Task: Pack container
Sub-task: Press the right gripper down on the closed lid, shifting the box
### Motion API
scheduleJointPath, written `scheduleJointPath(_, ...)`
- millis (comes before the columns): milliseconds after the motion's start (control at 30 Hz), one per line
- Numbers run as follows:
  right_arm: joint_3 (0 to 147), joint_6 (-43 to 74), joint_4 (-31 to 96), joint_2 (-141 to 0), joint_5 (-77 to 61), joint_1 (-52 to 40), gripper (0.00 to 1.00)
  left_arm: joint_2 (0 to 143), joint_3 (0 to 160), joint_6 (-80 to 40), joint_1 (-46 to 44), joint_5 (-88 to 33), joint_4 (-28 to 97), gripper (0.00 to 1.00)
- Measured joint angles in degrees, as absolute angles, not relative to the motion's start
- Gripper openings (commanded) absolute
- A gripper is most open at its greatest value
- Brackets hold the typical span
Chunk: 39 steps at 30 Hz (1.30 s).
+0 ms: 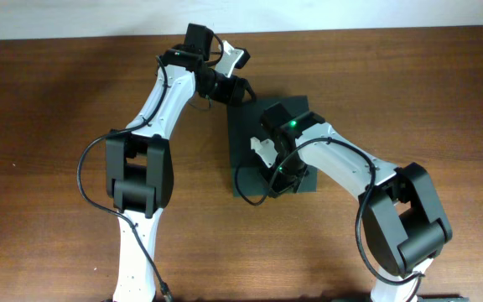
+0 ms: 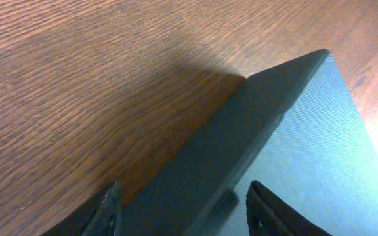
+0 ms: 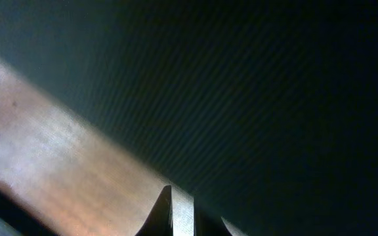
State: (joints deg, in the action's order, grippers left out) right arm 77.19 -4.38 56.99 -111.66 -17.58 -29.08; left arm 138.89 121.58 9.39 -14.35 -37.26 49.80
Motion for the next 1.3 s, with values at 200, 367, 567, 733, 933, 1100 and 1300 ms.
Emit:
scheduleJointPath(200, 76.0, -0.2, 52.9, -111.2, -11.9, -29.5, 0.04, 138.9, 121.6, 9.4, -14.3, -38.4, 50.0, 0.52)
scheduleJointPath(367, 75.7, 4.2, 49.3, -111.2, -3.2, -29.5, 0.04, 138.9, 121.6, 9.5, -14.1, -40.8, 49.9, 0.52)
scheduleJointPath(567, 74.8, 5.7, 44.9, -111.2, 1.6, -29.5, 0.04, 138.9, 121.6, 10.1, -13.4, -43.7, 49.5, 0.52)
scheduleJointPath(733, 74.0, 4.7, 38.4, -111.2, 3.0, -30.3, 0.04, 138.9, 121.6, 10.7, -12.2, -43.6, 48.5, 0.52)
scheduleJointPath(933, 73.4, 4.5, 32.5, -111.2, 3.0, -33.0, 0.04, 138.9, 121.6, 11.2, -11.1, -42.7, 48.0, 0.52)
scheduleJointPath(1100, 73.1, 4.5, 30.9, -111.2, 3.0, -34.7, 0.04, 138.9, 121.6, 11.6, -11.0, -41.9, 47.6, 0.46)
scheduleJointPath(1300, 73.7, 3.8, 32.8, -111.1, 3.9, -34.3, 0.04, 138.9, 121.7, 10.4, -10.8, -43.4, 48.2, 0.71)
